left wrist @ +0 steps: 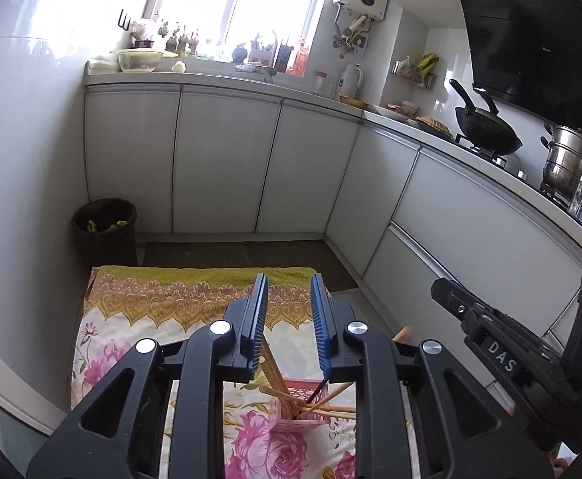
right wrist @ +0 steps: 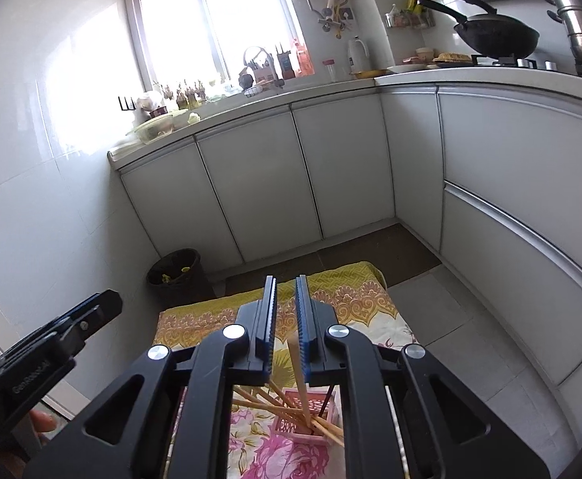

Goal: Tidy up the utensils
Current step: 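Open the left tool over the holder while the right tool releases its chopstick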

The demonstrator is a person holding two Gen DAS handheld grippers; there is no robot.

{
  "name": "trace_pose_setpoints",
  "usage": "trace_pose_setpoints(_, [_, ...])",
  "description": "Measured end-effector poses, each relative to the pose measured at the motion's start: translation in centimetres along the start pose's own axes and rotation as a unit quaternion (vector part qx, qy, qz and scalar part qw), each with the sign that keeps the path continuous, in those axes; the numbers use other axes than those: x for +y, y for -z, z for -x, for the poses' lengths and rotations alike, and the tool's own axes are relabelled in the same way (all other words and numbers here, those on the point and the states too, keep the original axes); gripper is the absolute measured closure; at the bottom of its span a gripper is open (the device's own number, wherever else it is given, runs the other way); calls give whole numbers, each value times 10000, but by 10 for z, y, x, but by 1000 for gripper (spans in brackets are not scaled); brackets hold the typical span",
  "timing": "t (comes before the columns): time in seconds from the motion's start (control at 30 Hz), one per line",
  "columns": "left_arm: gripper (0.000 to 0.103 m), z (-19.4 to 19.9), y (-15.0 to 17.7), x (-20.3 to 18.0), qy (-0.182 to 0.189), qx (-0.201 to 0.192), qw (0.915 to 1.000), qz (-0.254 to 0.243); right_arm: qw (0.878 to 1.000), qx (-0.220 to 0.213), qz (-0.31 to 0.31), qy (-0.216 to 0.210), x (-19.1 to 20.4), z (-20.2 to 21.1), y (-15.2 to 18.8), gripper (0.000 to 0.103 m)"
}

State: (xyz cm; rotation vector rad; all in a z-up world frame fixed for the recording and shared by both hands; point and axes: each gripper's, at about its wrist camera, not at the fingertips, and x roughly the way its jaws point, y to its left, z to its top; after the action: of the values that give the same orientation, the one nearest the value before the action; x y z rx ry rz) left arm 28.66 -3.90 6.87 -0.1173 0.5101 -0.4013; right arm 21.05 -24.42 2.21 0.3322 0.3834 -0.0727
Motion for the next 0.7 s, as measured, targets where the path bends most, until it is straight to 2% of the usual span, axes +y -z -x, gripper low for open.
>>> trace_pose_setpoints(0.03, [81,1,0,2,-13,-11,10000,17,10000,37,13,3,1,-4,2,50])
trace_pose_setpoints(0.07, [81,2,1,4,-23,-22,10000,47,10000,51,14,8,1,-7,3,30])
trace_pose_setpoints(0.13, [78,2,1,9,-47,-25,10000,83,10000,-11,14,59,0,-10,6,29])
trace_pose_setpoints(0.23, [78,2,4,12,-76,5,9999,115,10000,19,-3,90,0,-13,7,18])
trace_pose_setpoints(0.33, [78,2,6,14,-72,20,9999,144,9999,36,-42,144,-1,-11,7,17])
trace_pose_setpoints(0.47, [77,6,8,14,-79,23,9998,155,9997,-35,-52,225,-4,-5,4,11])
trace_pose_setpoints(0.7, [67,21,14,17,-153,-61,9997,202,9990,-103,-246,359,-18,14,2,7])
